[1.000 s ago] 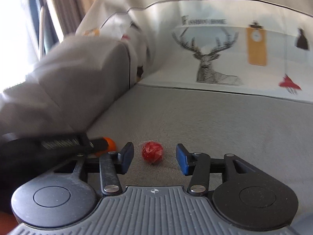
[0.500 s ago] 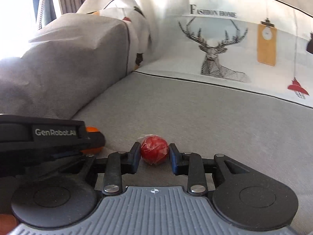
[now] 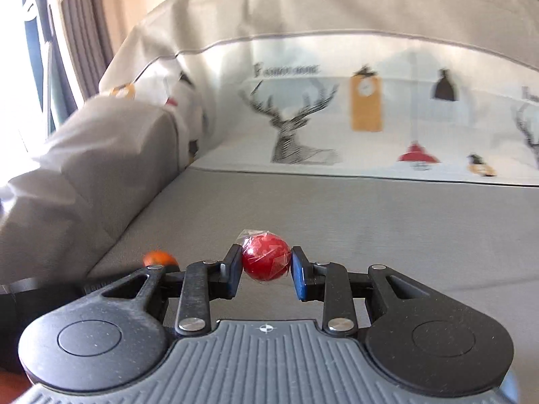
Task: Organize fruits
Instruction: 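Carry the tangerine in the left gripper over the plate while the right carries the red fruit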
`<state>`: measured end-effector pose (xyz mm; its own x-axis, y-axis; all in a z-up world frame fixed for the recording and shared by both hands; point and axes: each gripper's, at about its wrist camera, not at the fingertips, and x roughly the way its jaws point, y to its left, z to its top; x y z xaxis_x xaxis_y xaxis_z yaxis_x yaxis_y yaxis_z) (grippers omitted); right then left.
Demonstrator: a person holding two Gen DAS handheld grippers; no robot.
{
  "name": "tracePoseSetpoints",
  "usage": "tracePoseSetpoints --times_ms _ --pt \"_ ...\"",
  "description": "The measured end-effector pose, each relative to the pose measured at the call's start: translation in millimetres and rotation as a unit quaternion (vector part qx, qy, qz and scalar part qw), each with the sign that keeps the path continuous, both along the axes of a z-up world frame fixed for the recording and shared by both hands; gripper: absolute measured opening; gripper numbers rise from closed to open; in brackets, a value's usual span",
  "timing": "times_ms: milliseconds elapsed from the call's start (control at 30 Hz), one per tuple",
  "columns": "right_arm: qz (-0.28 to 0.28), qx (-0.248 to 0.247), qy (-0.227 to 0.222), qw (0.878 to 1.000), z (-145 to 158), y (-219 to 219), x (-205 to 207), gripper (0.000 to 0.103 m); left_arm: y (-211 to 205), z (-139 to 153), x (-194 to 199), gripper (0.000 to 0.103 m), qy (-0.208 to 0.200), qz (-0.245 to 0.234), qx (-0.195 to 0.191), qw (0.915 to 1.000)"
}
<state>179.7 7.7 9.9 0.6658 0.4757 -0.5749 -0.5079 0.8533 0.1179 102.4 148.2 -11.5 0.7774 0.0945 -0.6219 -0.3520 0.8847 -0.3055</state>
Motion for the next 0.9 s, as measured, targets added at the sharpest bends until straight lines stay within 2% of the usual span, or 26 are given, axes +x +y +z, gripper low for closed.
tracePoseSetpoints --times_ms 167,333,400,533,633,767,900 --pt "-0.01 0.003 -0.034 0.999 38.5 -61.1 -35.0 0.032 -29.3 15.6 -22.1 0.039 -0.04 -0.053 0.007 0.9978" --pt "-0.053 0.015 -0.082 0.995 52.7 -133.7 -76.8 0.032 -58.5 20.4 -41.4 0.039 -0.051 -0.102 -0.003 0.9935" --pt "-0.072 0.024 -0.094 0.993 45.2 -159.1 -90.4 0.032 -73.4 21.4 -51.8 0.039 -0.054 -0.12 -0.001 0.9914" --pt "-0.11 0.027 -0.078 0.99 26.9 -194.3 -98.3 0.032 -95.1 20.5 -69.1 0.039 -0.052 -0.143 0.009 0.9883" --pt "-0.128 0.028 -0.085 0.988 15.9 -212.7 -105.9 0.032 -107.8 18.3 -73.6 0.039 -0.048 -0.159 0.029 0.9857" --pt "-0.145 0.042 -0.066 0.986 3.5 -223.1 -108.2 0.032 -116.2 13.9 -73.1 0.039 -0.039 -0.17 0.055 0.9832" --pt "-0.142 0.043 -0.069 0.987 2.7 -223.6 -107.6 0.032 -113.8 9.8 -68.3 0.039 -0.035 -0.163 0.048 0.9848"
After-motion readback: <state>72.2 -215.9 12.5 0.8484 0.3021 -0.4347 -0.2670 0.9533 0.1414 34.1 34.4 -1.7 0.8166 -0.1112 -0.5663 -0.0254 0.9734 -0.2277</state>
